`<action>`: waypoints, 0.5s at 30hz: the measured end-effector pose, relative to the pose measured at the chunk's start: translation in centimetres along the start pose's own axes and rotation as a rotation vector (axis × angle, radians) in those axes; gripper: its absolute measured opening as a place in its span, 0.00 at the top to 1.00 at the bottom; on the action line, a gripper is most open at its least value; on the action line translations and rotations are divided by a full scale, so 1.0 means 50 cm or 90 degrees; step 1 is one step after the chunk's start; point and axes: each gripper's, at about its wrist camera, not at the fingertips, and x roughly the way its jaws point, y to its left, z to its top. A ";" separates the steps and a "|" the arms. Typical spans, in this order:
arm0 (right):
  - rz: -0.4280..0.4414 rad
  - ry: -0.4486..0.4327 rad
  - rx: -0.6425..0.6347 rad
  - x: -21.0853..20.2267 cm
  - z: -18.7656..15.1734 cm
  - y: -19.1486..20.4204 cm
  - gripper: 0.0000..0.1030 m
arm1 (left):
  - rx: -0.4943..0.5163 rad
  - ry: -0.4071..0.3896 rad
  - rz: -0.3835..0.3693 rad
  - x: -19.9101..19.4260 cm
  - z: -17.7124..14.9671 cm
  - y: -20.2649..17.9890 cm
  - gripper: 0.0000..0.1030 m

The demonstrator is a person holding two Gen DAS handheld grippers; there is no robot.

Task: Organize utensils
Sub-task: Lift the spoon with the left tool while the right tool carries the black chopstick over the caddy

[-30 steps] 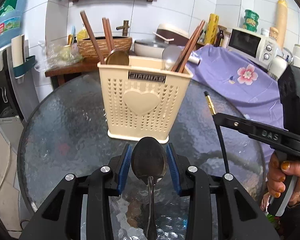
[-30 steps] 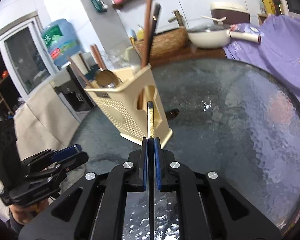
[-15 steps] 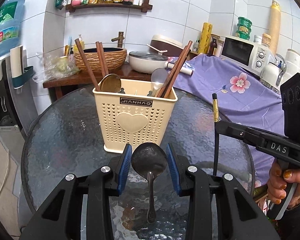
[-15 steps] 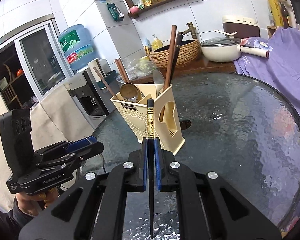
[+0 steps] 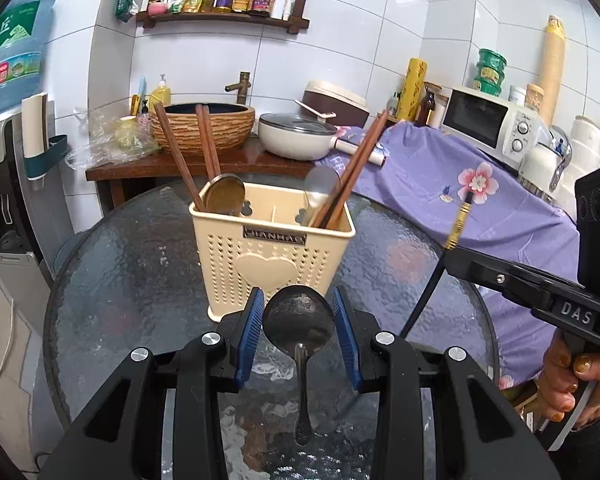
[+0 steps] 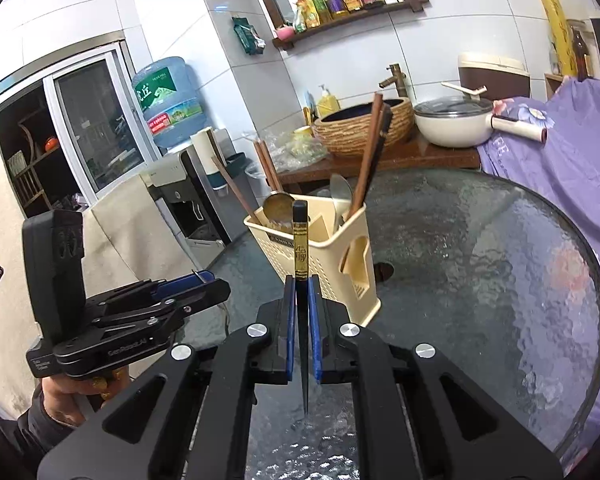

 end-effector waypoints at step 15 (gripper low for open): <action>0.006 -0.041 -0.059 -0.037 0.141 0.080 0.93 | -0.042 -0.107 0.005 -0.050 0.167 0.023 0.66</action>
